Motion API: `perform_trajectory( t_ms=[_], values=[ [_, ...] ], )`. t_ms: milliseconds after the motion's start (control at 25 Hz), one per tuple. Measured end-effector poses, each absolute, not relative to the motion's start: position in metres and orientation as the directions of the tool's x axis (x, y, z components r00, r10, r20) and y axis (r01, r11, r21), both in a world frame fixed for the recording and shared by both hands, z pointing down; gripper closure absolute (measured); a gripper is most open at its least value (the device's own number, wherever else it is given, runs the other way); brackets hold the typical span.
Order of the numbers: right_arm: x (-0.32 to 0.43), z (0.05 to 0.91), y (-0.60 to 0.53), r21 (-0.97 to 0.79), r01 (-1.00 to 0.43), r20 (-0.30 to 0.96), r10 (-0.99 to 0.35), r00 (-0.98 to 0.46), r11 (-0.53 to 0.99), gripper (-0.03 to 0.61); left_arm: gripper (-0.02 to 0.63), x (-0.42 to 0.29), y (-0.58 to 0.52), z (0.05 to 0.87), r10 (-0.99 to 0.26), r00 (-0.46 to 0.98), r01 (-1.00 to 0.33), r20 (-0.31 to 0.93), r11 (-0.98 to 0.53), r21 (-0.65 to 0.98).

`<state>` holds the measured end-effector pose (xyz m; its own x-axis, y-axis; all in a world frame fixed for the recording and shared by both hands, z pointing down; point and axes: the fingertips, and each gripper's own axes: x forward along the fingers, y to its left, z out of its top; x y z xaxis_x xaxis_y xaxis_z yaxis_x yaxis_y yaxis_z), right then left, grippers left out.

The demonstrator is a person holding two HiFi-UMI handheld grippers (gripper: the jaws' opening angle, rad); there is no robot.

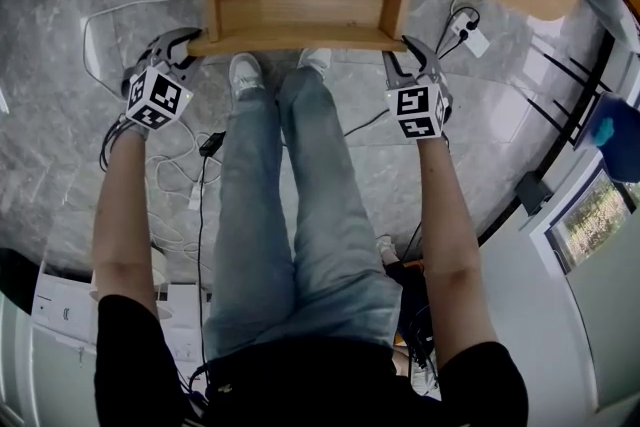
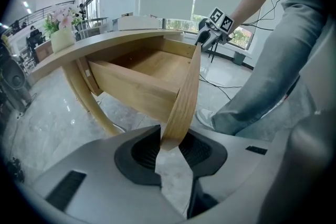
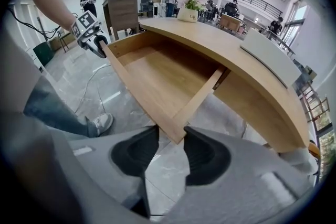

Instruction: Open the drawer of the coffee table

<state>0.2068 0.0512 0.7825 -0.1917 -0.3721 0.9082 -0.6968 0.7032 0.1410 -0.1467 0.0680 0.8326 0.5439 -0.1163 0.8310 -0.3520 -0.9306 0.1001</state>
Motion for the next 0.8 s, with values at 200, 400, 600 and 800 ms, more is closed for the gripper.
perform_trajectory(
  t_ms=[200, 400, 600, 800],
  values=[
    [0.208, 0.789, 0.062, 0.132, -0.704, 0.915, -0.359, -0.184, 0.697, 0.434, 0.497, -0.146, 0.081, 0.839, -0.108, 0.532, -0.356, 0.84, -0.928, 0.107],
    [0.208, 0.796, 0.066, 0.122, -0.707, 0.918, -0.35, -0.185, 0.696, 0.437, 0.495, -0.146, 0.083, 0.846, -0.101, 0.518, -0.363, 0.85, -0.925, 0.111],
    [0.208, 0.803, 0.068, 0.121, -0.704, 0.926, -0.335, -0.174, 0.7, 0.439, 0.494, -0.146, 0.084, 0.856, -0.091, 0.495, -0.356, 0.864, -0.928, 0.106],
    [0.209, 0.809, 0.068, 0.119, -0.695, 0.928, -0.329, -0.176, 0.709, 0.44, 0.491, -0.145, 0.084, 0.861, -0.078, 0.485, -0.353, 0.871, -0.929, 0.113]
  ],
)
